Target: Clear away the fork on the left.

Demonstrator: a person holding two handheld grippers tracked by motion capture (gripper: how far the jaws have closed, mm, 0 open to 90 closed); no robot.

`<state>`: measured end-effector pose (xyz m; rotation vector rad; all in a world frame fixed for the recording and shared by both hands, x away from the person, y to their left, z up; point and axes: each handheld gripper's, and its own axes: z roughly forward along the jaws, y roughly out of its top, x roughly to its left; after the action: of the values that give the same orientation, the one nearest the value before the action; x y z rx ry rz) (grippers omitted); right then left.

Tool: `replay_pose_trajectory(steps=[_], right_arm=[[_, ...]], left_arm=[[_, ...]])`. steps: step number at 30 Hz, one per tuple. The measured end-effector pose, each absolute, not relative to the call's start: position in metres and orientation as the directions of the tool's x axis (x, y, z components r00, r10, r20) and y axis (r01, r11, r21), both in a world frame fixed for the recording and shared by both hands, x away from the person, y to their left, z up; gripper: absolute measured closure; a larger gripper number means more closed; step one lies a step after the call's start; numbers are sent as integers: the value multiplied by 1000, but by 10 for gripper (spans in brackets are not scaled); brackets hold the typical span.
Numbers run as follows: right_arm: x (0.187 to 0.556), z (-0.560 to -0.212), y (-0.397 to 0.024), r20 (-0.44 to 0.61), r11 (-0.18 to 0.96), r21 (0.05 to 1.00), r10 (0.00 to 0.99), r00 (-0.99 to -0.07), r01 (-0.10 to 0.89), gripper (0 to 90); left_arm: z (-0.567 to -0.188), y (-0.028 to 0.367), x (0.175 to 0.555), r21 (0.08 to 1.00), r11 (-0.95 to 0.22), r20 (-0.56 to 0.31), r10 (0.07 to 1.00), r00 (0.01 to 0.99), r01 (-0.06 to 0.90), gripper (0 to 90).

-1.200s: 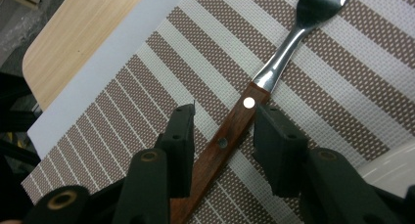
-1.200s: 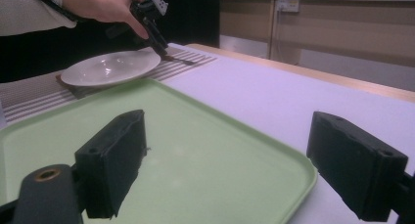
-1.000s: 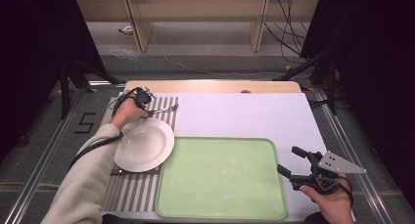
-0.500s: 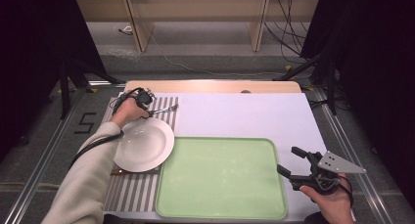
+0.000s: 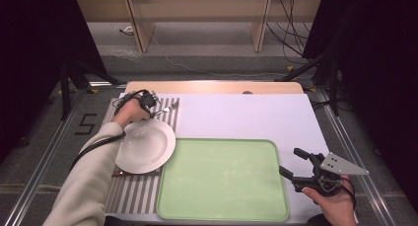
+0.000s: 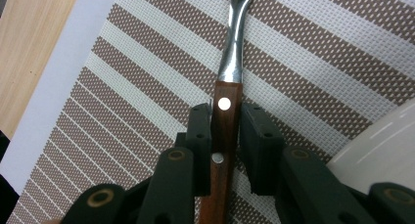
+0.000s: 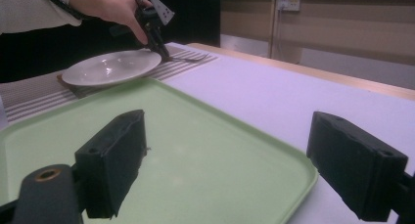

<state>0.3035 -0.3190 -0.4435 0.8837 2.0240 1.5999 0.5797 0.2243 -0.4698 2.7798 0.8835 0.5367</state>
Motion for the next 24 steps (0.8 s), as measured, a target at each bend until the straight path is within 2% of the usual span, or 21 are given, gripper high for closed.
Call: replay_pose_trajectory(steps=[6, 24], right_arm=[[304, -444, -319, 67, 136, 965, 697, -714, 223, 159], [303, -444, -319, 66, 139, 964, 696, -715, 225, 159]], left_arm=[[-469, 224, 579, 255, -824, 289, 565, 773, 506, 762], [-469, 220, 580, 240, -798, 285, 602, 746, 553, 766]])
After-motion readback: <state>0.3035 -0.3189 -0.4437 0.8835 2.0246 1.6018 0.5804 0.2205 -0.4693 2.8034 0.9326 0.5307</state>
